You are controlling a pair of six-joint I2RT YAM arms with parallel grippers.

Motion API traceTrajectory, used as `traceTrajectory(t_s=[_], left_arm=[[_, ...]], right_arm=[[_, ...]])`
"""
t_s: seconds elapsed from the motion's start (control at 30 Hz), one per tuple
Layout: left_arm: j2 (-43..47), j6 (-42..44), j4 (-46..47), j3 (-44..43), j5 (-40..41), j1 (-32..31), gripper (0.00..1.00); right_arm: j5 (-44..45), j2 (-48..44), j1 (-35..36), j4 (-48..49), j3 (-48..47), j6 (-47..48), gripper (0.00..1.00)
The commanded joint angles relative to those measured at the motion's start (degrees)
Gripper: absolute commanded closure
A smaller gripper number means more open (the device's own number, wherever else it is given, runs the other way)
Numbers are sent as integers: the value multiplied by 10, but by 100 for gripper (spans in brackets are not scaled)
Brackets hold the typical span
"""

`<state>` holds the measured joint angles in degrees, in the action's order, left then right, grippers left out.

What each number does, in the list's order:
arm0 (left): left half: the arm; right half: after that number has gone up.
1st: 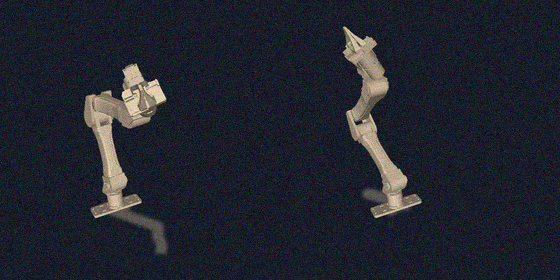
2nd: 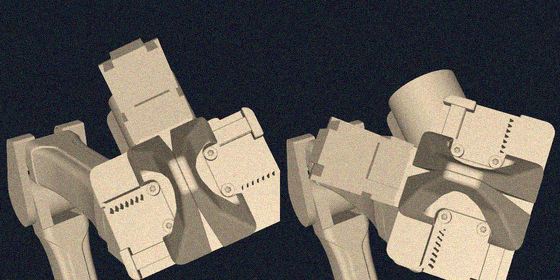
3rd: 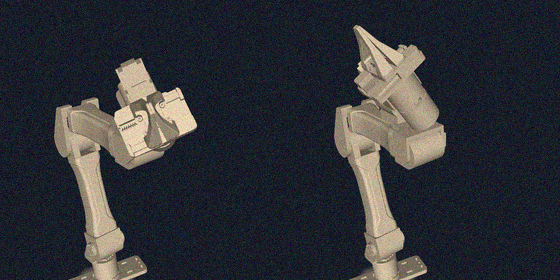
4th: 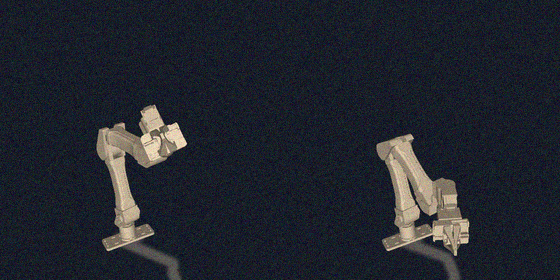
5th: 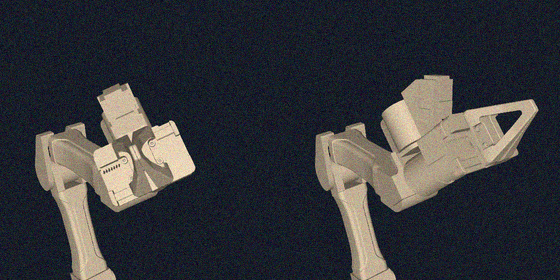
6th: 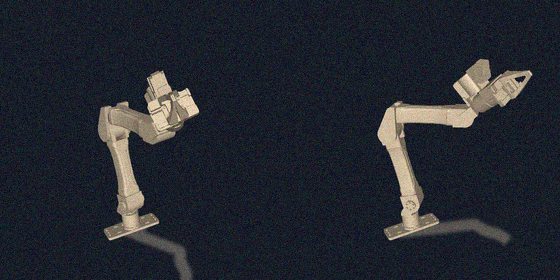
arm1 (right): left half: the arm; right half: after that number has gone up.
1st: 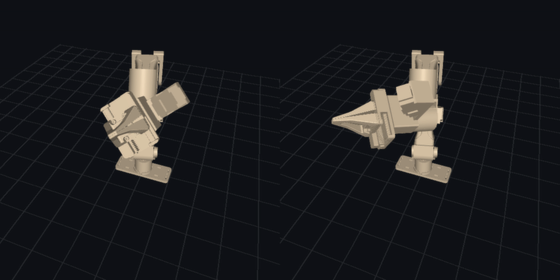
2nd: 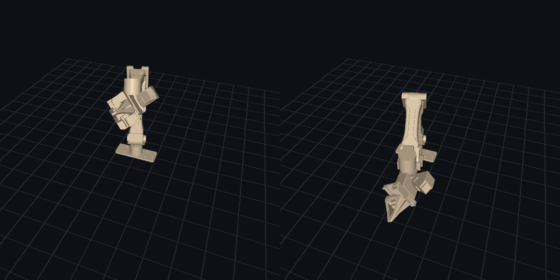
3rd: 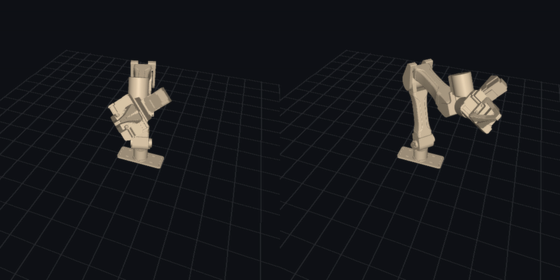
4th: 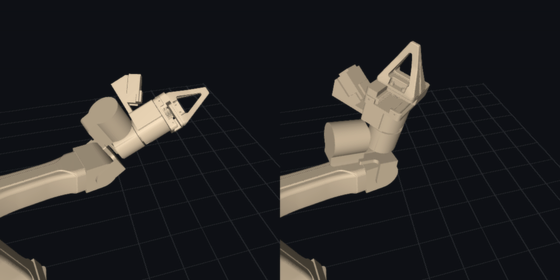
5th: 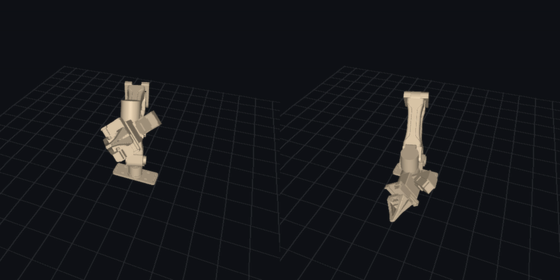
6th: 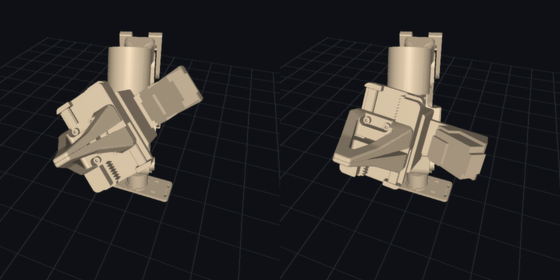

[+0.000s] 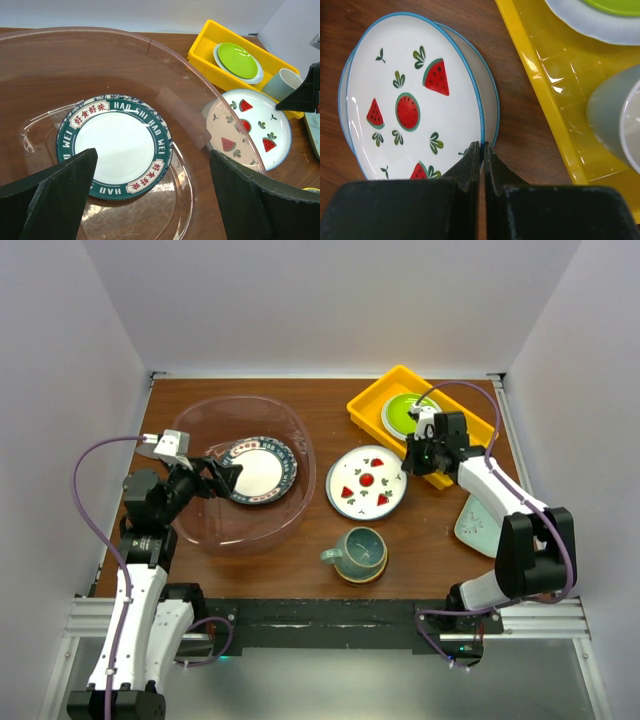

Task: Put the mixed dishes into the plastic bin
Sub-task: Pick up the plate at the center of the board.

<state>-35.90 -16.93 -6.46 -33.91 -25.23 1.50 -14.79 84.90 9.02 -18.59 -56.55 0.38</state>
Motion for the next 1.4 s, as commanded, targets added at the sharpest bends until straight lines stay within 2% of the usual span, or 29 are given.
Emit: traceTrajectory(t_s=[0.0, 0.43, 0.73, 0.87, 1.2, 1.37], left_arm=[[-1, 1, 34, 2, -17, 5, 0], [-23, -13, 56, 12, -87, 7, 0], [-47, -34, 129, 32, -186, 5, 0], [-58, -43, 149, 36, -206, -4, 0], [-87, -68, 163, 38, -200, -38, 0], [-128, -56, 138, -4, -188, -62, 0]], right_arm=[[-54, -47, 5, 17, 4, 33, 100], [-89, -123, -10, 23, 13, 67, 100], [-100, -161, -15, 26, 15, 74, 100], [-95, -177, -15, 30, 16, 75, 100], [-50, -124, -10, 22, 0, 78, 100], [0, -87, -1, 22, -22, 84, 100]])
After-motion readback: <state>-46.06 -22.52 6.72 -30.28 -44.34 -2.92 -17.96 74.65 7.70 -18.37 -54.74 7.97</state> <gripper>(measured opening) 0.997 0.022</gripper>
